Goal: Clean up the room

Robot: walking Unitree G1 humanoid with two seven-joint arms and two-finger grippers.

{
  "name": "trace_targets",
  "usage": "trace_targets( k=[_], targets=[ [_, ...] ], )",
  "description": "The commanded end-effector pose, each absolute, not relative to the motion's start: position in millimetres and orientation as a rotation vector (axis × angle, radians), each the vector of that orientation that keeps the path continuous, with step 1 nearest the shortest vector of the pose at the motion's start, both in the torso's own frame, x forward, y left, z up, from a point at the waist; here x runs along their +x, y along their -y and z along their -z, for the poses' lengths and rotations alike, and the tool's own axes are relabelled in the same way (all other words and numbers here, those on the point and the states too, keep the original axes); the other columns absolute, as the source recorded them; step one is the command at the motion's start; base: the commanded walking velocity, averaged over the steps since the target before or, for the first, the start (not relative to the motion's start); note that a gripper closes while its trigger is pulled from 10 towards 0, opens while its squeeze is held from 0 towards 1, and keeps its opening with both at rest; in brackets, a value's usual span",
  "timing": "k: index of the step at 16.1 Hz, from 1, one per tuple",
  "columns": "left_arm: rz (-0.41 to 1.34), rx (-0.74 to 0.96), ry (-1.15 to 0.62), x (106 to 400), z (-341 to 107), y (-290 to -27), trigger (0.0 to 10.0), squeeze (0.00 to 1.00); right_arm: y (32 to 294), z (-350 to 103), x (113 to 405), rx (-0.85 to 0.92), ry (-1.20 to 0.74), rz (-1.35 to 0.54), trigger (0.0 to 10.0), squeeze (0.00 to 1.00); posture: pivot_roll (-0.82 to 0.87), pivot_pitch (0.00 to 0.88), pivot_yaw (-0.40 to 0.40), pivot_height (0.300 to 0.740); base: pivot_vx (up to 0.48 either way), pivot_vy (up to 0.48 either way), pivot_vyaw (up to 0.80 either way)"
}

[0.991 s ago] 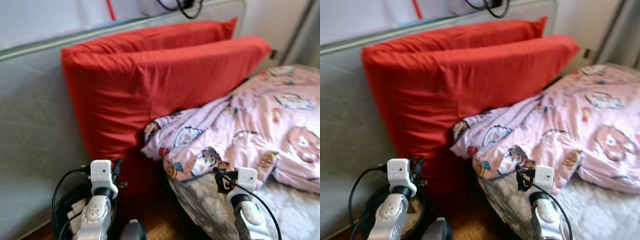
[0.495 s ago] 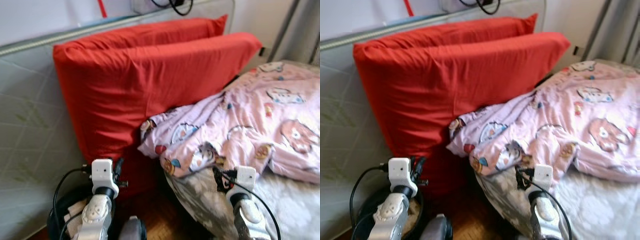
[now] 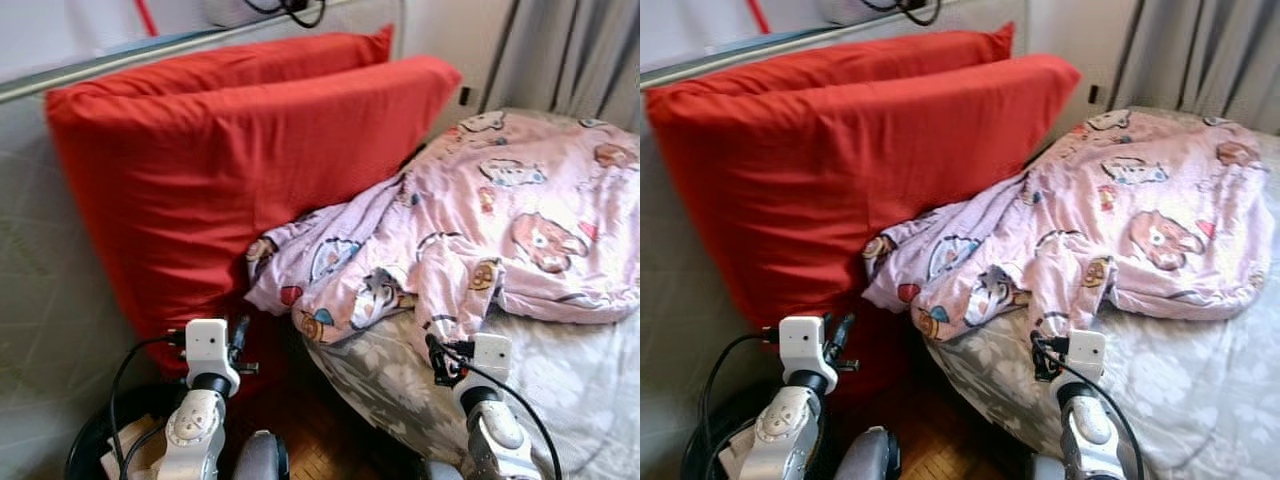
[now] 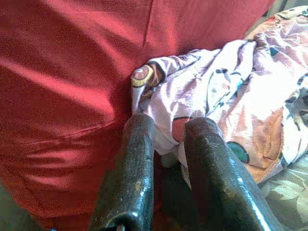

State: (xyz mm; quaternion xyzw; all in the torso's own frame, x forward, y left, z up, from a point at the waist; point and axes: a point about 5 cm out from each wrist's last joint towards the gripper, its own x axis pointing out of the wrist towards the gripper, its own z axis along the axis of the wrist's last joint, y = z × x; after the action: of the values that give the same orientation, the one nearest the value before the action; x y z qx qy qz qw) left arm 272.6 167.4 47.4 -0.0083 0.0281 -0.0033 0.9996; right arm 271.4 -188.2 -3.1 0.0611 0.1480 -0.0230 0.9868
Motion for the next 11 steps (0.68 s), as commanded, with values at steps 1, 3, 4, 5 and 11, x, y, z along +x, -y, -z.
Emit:
trace_targets(
  k=[1, 3, 4, 5, 11],
  targets=[
    [0.005, -0.021, -0.046, 275.4, -51.6, -168.5, 10.0, 0.0, 183.5, 3.5, 272.8, 0.126, -0.307, 0.029, 10.0, 0.0, 0.0, 0.0, 0.06, 0.61, 0.0, 0.0, 0.0],
    [0.009, -0.019, -0.046, 276.0, -51.8, -168.2, 10.0, 0.0, 180.8, 3.6, 273.6, 0.115, -0.314, -0.011, 10.0, 0.0, 0.0, 0.0, 0.061, 0.61, 0.0, 0.0, 0.0],
    [0.012, -0.019, -0.045, 276.4, -52.1, -167.2, 10.0, 0.0, 179.0, 4.4, 273.2, 0.115, -0.319, -0.029, 10.0, 0.0, 0.01, 0.0, 0.061, 0.61, 0.0, 0.0, 0.0],
    [0.015, -0.019, -0.043, 276.7, -52.5, -166.3, 10.0, 0.0, 178.7, 5.2, 272.7, 0.119, -0.325, -0.029, 10.0, 0.0, 0.01, 0.0, 0.061, 0.61, 0.0, 0.0, 0.0],
    [0.042, -0.012, -0.034, 278.0, -55.0, -161.2, 10.0, 0.0, 177.9, 12.1, 267.0, 0.169, -0.354, -0.017, 10.0, 0.0, 0.01, 0.0, 0.071, 0.61, 0.0, 0.0, 0.36]
  ],
)
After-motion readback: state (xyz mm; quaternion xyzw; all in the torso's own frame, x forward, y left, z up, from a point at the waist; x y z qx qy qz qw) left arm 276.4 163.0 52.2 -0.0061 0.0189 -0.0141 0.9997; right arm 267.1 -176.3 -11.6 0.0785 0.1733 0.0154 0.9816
